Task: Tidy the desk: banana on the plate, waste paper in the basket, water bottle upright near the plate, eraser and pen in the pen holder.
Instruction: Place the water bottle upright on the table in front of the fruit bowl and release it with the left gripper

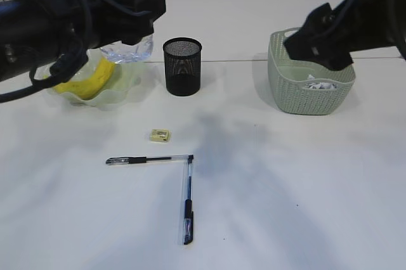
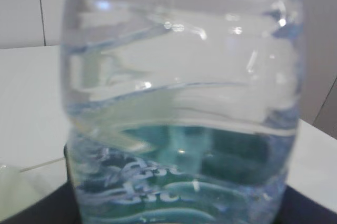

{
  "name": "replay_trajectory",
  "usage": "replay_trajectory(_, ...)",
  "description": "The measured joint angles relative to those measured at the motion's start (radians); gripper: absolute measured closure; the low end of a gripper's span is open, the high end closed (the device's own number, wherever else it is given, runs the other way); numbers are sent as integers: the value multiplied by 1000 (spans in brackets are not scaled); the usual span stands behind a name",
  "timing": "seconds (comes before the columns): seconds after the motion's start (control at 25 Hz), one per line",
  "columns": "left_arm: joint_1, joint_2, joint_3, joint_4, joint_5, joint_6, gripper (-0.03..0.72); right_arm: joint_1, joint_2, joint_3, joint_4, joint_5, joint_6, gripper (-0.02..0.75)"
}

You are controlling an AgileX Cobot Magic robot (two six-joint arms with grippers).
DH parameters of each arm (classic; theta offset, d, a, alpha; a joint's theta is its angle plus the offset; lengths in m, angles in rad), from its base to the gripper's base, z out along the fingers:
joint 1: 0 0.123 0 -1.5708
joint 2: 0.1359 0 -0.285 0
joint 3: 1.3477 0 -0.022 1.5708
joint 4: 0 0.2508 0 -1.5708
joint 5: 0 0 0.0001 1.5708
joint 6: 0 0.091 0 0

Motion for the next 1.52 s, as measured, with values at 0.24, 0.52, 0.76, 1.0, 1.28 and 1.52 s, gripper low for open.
replay_trajectory(0.24,109,-46,0,2,86,37,302,0,0,0,-355,163,400,146)
replay_trajectory(0.52,296,-85,74,6,43,40,302,0,0,0,-378,188,428,146)
replay_trajectory(0.76,416,-89,222,-2,-183,41,302,0,0,0,-380,211,430,146)
replay_trajectory(1.0,494,3,272,-11,-397,43,302,0,0,0,-381,213,430,146)
replay_trajectory(1.28,497,201,274,-13,-608,43,302,0,0,0,-382,214,432,146)
replay_trajectory(1.52,497,314,274,-40,-612,43,302,0,0,0,-382,214,432,146)
